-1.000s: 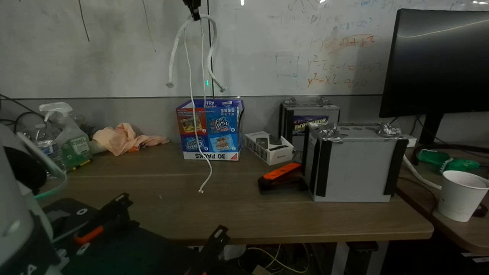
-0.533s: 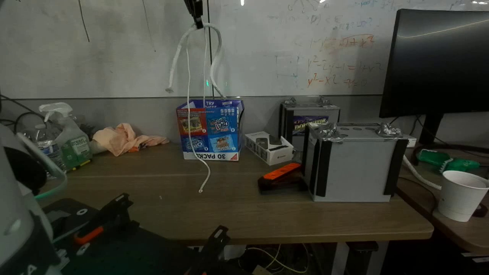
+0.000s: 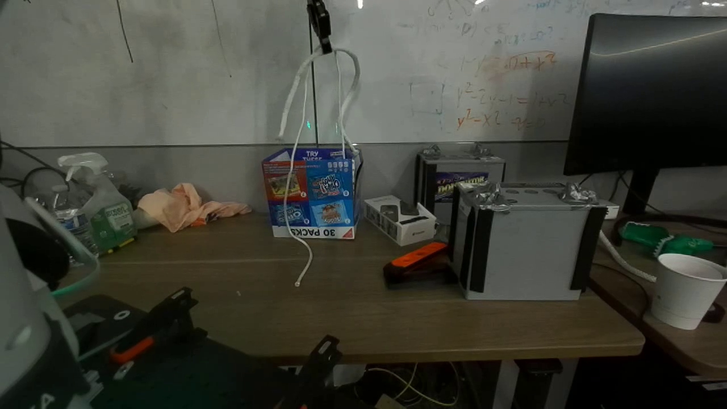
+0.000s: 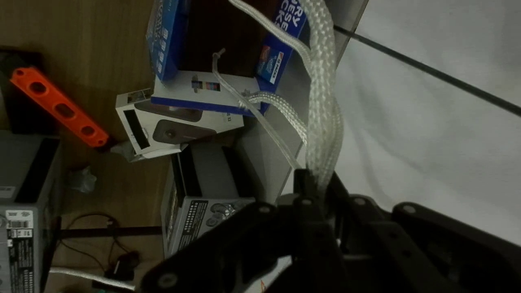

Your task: Put the ropes inside the blue box.

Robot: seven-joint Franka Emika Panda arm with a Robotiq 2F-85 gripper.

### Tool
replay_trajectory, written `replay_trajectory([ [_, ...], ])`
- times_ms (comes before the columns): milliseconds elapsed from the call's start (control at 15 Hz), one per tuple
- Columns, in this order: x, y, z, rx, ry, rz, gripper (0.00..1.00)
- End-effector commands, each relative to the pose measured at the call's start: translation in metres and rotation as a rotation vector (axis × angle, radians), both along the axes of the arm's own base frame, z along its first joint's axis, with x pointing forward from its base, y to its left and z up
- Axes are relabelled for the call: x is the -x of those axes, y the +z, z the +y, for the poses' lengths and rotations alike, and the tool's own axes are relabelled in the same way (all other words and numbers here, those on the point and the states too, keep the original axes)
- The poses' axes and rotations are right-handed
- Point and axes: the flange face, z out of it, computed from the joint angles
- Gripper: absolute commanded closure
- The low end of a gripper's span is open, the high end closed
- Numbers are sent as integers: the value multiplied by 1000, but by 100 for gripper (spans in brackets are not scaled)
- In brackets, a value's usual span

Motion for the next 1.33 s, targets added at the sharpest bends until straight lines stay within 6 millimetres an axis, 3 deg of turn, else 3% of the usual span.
replay_trajectory([
  [0, -19, -5, 3, -14, -44, -9, 97],
  [533, -39, -75, 34, -6, -35, 42, 97],
  [1267, -50, -128, 22, -21, -11, 232, 97],
])
